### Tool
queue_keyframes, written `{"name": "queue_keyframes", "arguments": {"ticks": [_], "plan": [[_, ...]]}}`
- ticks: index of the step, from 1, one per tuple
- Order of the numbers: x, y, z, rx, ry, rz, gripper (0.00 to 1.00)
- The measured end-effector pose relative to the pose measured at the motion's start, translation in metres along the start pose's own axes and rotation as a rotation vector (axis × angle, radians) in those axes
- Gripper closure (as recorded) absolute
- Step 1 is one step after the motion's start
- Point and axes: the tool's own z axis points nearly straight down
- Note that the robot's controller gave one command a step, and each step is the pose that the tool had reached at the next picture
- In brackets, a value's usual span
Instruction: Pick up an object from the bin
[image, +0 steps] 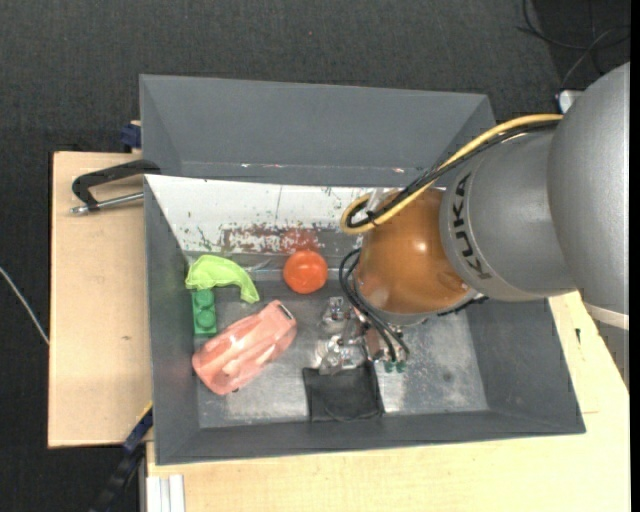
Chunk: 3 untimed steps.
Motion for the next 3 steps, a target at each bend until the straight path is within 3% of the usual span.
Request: {"name": "queue_keyframes", "arguments": {"ticks": [1, 2, 3], "plan": [[0.0, 0.0, 0.0, 0.0, 0.0, 0.0, 1.0], [0.007, 0.003, -0.041, 0.002, 0.034, -0.016, 1.0], [0.002, 0.004, -0.094, 0.002, 0.033, -0.017, 0.0]]}}
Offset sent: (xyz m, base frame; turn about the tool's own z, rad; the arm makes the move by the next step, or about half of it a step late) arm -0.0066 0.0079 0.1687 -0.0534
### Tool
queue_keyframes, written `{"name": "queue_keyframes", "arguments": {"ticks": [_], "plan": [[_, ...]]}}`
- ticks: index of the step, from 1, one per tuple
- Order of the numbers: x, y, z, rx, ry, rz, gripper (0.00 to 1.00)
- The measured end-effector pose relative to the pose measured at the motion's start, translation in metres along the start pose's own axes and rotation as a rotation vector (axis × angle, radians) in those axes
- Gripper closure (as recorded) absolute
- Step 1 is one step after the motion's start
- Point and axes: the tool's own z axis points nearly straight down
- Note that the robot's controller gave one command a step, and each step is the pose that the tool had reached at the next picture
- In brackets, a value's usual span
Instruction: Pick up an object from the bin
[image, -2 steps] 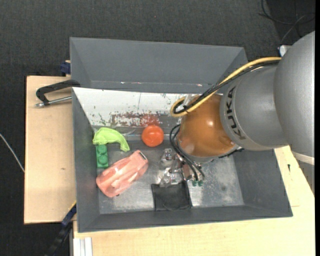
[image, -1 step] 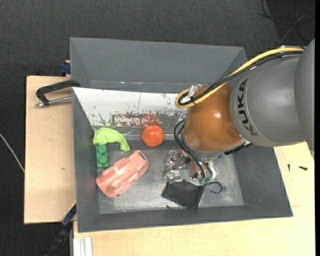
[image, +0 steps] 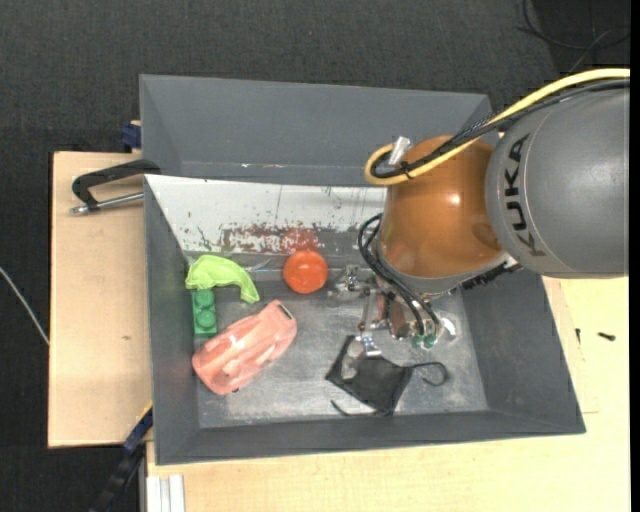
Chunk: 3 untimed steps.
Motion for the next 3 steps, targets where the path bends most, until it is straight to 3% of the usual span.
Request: {"name": "queue_keyframes", "arguments": {"ticks": [1, 2, 3], "plan": [[-0.001, 0.0, 0.01, 0.0, 0.002, 0.001, 0.0], [0.011, -0.043, 0.053, -0.001, -0.001, -0.179, 0.0], [0.018, -0.06, 0.101, 0.002, 0.009, -0.372, 1.0]]}}
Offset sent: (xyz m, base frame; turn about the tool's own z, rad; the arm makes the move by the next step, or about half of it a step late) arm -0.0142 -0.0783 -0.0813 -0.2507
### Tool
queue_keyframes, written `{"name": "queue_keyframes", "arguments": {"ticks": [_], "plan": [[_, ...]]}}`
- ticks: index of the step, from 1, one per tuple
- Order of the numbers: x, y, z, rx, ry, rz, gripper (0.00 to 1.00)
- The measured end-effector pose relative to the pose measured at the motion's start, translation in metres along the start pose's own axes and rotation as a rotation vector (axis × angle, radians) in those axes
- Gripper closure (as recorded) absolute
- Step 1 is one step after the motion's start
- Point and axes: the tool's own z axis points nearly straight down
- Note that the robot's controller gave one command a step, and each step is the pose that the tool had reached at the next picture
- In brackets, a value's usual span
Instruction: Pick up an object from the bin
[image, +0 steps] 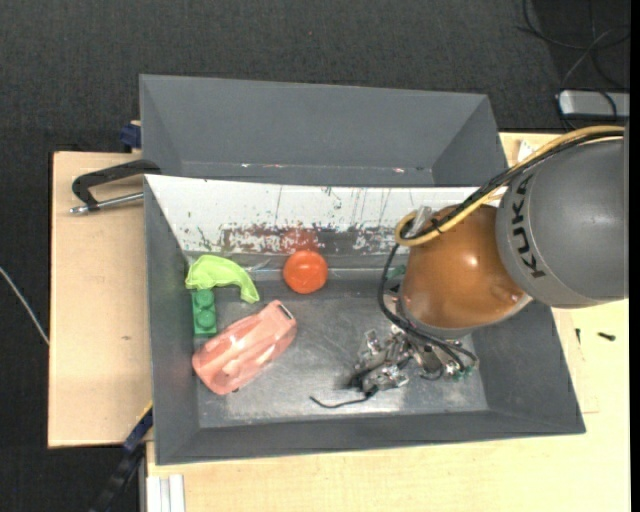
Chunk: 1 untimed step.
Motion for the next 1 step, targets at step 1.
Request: {"name": "queue_keyframes", "arguments": {"ticks": [1], "plan": [[0.0, 0.0, 0.0, 0.0, 0.0, 0.0, 1.0]]}}
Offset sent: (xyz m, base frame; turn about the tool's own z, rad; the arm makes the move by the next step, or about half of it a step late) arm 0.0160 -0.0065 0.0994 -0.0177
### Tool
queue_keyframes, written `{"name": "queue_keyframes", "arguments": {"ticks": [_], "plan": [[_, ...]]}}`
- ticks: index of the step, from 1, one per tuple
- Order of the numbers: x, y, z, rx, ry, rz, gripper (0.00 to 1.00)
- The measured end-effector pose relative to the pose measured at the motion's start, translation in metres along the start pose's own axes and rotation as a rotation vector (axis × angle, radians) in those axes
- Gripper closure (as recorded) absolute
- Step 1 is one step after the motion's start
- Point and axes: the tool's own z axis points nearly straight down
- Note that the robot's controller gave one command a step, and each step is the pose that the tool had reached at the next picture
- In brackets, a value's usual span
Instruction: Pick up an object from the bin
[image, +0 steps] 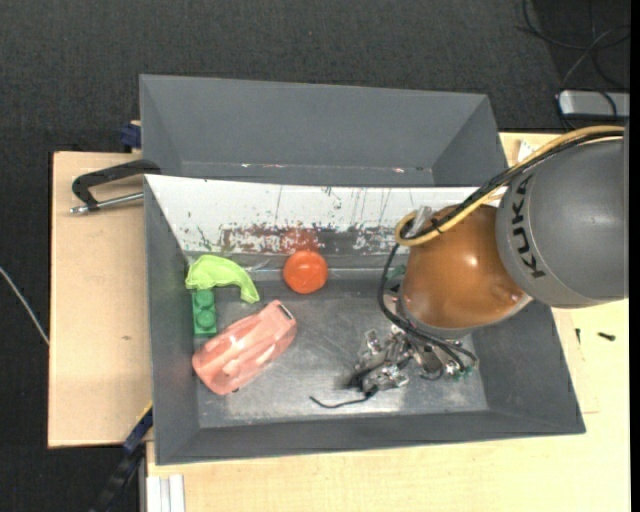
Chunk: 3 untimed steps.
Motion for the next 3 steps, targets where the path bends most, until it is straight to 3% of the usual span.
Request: {"name": "queue_keyframes", "arguments": {"ticks": [1, 2, 3], "plan": [[-0.012, -0.013, -0.1, 0.001, -0.011, -0.016, 1.0], [-0.012, -0.013, -0.1, 0.001, -0.011, -0.016, 1.0], [-0.013, -0.013, -0.128, 0.0, -0.009, -0.014, 1.0]]}}
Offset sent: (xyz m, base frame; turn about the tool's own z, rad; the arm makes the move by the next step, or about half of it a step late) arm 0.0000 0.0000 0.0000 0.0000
